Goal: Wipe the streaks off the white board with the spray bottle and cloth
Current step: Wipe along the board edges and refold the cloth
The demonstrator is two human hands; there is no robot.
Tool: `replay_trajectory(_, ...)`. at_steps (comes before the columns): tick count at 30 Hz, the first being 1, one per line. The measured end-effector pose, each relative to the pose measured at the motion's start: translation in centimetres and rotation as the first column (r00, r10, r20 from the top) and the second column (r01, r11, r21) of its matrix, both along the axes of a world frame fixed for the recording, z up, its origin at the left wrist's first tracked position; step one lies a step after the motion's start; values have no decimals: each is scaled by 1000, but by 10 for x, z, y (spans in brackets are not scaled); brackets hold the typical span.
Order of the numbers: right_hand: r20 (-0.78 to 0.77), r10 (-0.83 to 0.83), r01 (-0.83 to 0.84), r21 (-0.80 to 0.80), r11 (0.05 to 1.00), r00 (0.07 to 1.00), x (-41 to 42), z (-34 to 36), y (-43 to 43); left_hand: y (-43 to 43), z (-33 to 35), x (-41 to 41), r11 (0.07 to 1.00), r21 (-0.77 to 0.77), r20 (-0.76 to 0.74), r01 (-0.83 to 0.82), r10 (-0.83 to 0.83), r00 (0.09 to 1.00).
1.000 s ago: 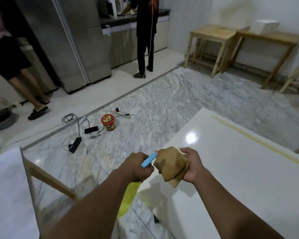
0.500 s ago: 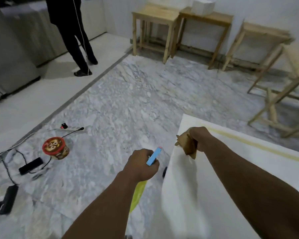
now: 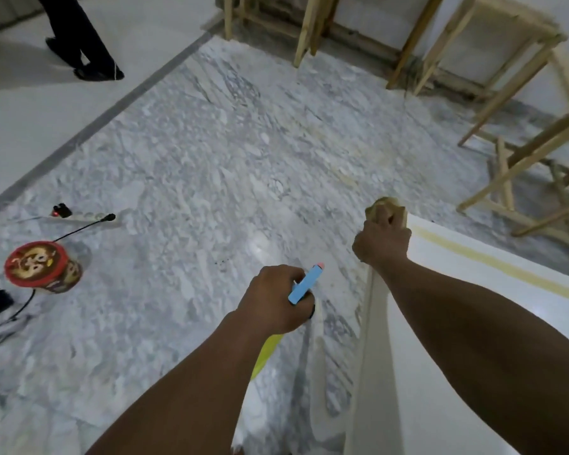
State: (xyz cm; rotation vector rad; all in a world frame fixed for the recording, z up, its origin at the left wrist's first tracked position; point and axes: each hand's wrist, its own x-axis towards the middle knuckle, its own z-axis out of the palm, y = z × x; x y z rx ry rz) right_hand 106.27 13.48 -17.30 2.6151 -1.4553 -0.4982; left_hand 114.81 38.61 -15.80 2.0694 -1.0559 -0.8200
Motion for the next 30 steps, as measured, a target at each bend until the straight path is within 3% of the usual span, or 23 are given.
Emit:
replay_trajectory(3, 7, 80, -79, -61, 995, 997, -9, -4, 3, 7, -6, -2, 1000, 6, -31, -12, 13, 999)
replay_trajectory(8, -11, 76, -77, -60, 995, 997, -24, -11, 25, 12, -7, -17, 1000, 14, -29, -19, 19, 999)
replay_trajectory(16, 9, 133, -131, -94, 987, 991, -80, -16, 120, 66, 7, -80, 994, 16, -127, -106, 108, 986)
replay_trajectory(21, 114, 147, -143, -38, 989, 983, -132, -19, 197, 121, 18, -138, 966, 117, -112, -232, 244, 963)
replay_trajectory(25, 220, 116, -126, 32, 991, 969, -167, -18, 253, 155, 36, -184, 942, 106, -17, -318, 322, 947)
replay_trajectory(30, 233, 243, -283, 152, 947, 941, -217, -2, 325, 197, 56, -250, 884, 89, 30, -458, 457, 889)
